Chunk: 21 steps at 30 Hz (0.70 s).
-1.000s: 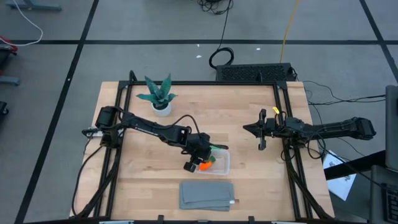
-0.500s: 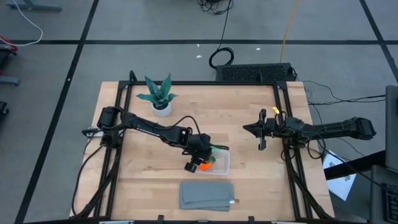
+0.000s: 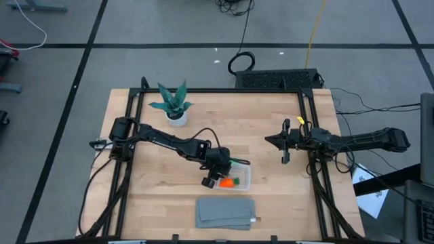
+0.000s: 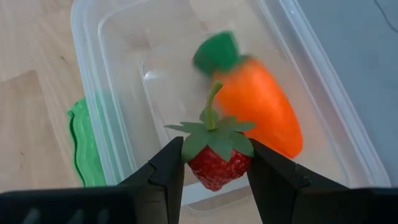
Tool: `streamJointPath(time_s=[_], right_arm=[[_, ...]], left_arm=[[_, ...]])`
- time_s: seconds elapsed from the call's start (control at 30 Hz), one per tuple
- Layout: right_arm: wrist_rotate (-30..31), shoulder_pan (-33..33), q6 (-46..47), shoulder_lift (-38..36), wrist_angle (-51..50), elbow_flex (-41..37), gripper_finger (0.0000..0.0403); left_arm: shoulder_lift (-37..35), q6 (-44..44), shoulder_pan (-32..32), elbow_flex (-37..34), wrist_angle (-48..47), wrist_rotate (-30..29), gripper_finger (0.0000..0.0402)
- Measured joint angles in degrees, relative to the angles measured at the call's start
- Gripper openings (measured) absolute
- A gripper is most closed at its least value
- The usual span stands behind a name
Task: Pick and placing Produce into tupperware
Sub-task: Put the strawberry into the transparent bin, then adjust the transparent bin
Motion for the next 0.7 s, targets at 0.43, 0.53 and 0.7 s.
streamJointPath(time_s=[0.43,0.53,0.7], right_arm=[[0.0,0.01,0.24,0.0,0.0,0.01,0.0],[0.0,0.01,0.42,0.0,0.0,0.01,0.0],[0.0,-0.01,0.42,0.0,0.0,0.01,0.0]], left_arm=[[0.0,-1.03,0.09,0.0,-0.07,0.31,0.0199],[0.0,-1.01,0.09,0.0,-0.08,0.34,0.0219],[0.0,-0.12,0.09,0.0,-0.1,0.34,0.0229]])
